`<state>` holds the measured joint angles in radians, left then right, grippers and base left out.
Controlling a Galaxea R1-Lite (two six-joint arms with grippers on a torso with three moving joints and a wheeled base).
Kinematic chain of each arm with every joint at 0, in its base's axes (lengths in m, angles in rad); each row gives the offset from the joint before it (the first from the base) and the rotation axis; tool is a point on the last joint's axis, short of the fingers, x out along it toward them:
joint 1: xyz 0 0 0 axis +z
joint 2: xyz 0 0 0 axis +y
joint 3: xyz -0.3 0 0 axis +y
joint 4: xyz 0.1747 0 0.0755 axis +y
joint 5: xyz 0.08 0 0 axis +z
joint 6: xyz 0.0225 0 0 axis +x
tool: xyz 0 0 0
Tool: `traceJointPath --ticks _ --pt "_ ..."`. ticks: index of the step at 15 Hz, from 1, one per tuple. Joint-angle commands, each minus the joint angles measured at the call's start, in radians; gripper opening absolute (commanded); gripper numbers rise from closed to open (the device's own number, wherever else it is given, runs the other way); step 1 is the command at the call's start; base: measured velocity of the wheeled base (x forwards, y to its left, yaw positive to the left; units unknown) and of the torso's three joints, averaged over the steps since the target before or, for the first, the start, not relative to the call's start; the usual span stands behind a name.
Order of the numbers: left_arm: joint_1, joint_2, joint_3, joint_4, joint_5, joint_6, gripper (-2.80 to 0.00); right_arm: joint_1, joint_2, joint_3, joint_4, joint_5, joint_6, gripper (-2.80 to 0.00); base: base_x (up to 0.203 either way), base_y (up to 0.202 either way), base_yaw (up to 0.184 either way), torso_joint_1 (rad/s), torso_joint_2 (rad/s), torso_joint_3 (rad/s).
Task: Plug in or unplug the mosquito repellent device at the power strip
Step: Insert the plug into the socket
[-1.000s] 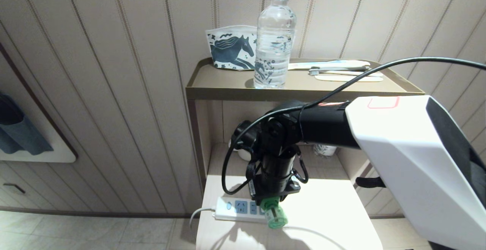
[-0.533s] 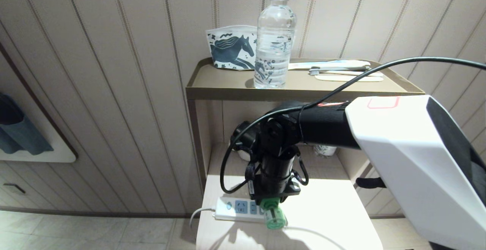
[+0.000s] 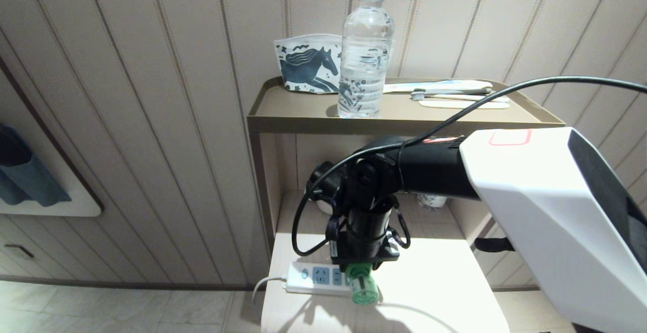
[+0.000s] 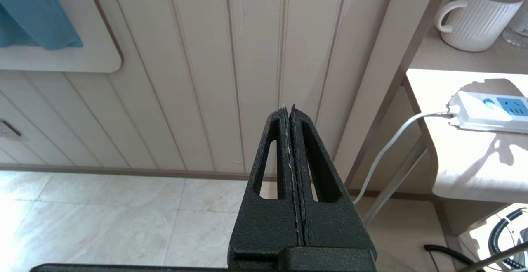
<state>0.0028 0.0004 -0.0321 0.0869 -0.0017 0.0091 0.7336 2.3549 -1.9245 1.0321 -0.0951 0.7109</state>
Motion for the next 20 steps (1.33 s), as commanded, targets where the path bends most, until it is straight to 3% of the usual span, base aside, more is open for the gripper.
traceJointPath --ticks 1,8,20 --pt "0.0 0.0 0.0 0.0 0.0 0.0 -2.8 -0.002 0.013 0.01 -0.003 0.0 0.004 -2.8 0.0 0.0 0.0 0.0 0.0 0.0" --pt "0.0 0.0 0.0 0.0 0.0 0.0 -2.8 -0.002 0.007 0.059 -0.067 -0.004 0.004 -2.8 0.0 0.0 0.0 0.0 0.0 0.0" --pt "0.0 0.0 0.0 0.0 0.0 0.0 -2.8 0.012 -0.049 0.145 -0.119 -0.077 0.013 -2.8 0.0 0.0 0.0 0.0 0.0 0.0"
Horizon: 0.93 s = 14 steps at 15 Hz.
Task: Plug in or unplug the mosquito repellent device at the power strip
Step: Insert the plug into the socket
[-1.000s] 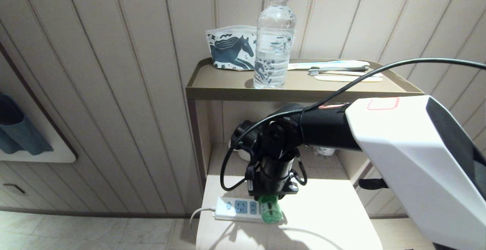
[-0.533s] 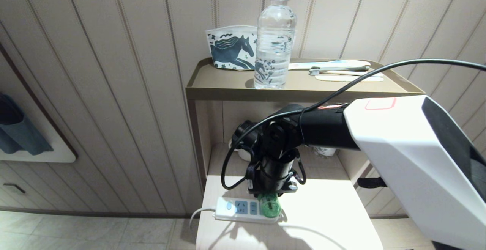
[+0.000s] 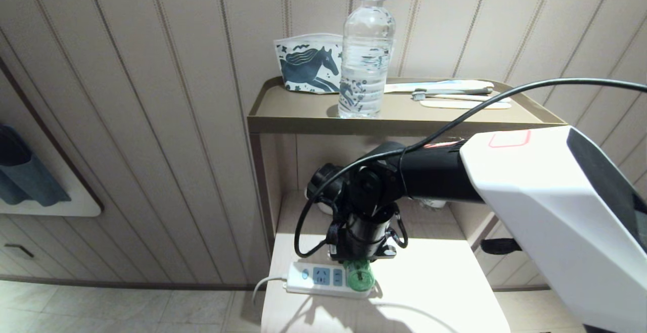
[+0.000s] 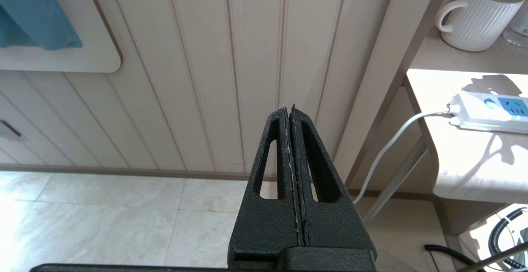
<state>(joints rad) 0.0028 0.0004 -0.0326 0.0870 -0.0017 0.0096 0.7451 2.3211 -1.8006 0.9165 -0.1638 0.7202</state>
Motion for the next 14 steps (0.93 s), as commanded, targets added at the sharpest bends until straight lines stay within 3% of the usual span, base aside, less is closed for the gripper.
traceJointPath --ticks 1,4,14 --pt "0.0 0.0 0.0 0.0 0.0 0.0 -2.8 0.004 -0.017 0.04 -0.017 -0.025 0.004 -2.8 0.0 0.0 0.0 0.0 0.0 0.0" --pt "0.0 0.0 0.0 0.0 0.0 0.001 -2.8 0.023 -0.026 0.084 -0.053 -0.068 0.015 -2.8 0.0 0.0 0.0 0.0 0.0 0.0" --pt "0.0 0.0 0.0 0.001 0.0 0.001 -2.8 0.048 -0.061 0.112 -0.059 -0.091 0.03 -2.8 0.0 0.0 0.0 0.0 0.0 0.0"
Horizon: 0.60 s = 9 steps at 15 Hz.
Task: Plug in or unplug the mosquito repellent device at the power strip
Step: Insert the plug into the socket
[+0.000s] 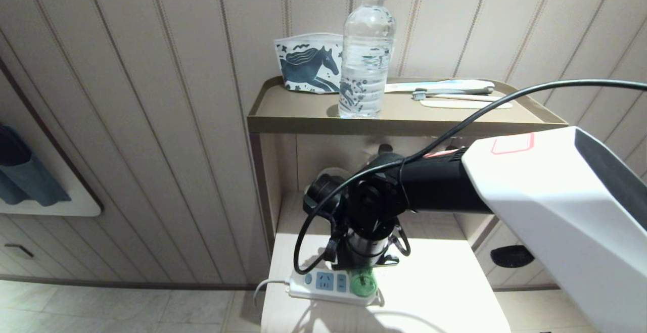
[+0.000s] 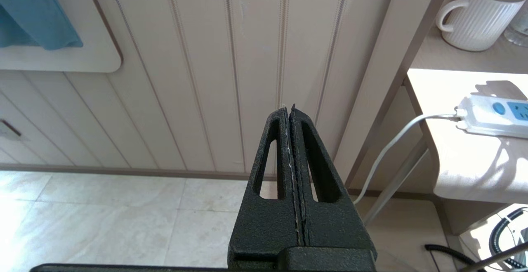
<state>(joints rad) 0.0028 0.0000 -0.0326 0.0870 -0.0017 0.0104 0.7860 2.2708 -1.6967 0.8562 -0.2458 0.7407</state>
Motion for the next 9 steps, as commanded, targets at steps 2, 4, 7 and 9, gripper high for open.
traceJointPath --ticks 2,4,7,9 --pt "0.0 0.0 0.0 0.002 0.0 0.0 -2.8 0.009 -0.002 0.026 -0.028 -0.048 0.017 -2.8 0.0 0.0 0.0 0.0 0.0 0.0" --pt "0.0 0.0 0.0 0.001 0.0 0.0 -2.8 0.009 0.006 0.035 -0.064 -0.077 0.016 -2.8 0.0 0.0 0.0 0.0 0.0 0.0" --pt "0.0 0.0 0.0 0.0 0.0 -0.001 -2.8 0.007 0.016 0.03 -0.073 -0.087 0.017 -2.8 0.0 0.0 0.0 0.0 0.0 0.0" --pt "0.0 0.0 -0.001 0.0 0.0 -0.001 -2.8 0.007 0.005 0.049 -0.111 -0.097 0.016 -2.8 0.0 0.0 0.0 0.0 0.0 0.0"
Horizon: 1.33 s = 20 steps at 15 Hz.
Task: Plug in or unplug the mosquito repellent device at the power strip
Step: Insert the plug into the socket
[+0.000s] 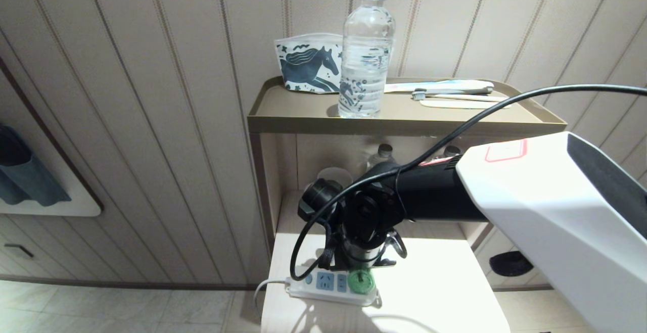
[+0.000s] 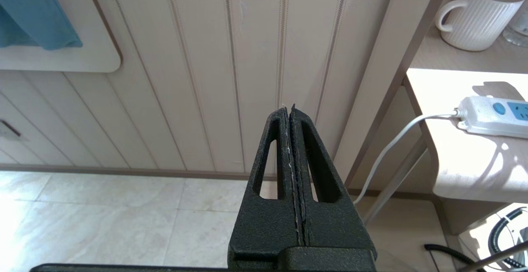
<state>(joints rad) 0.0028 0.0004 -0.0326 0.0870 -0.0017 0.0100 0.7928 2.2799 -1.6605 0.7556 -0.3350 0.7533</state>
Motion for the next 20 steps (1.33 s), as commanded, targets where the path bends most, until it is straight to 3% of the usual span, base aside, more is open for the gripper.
traceJointPath --ticks 1,20 --pt "0.0 0.0 0.0 0.0 0.0 -0.001 -2.8 0.002 -0.01 0.02 -0.016 -0.014 0.003 -2.8 0.0 0.0 0.0 0.0 0.0 0.0" --pt "0.0 0.0 0.0 0.0 0.0 -0.001 -2.8 0.013 -0.084 0.036 -0.016 -0.077 0.005 -2.8 0.0 0.0 0.0 0.0 0.0 0.0"
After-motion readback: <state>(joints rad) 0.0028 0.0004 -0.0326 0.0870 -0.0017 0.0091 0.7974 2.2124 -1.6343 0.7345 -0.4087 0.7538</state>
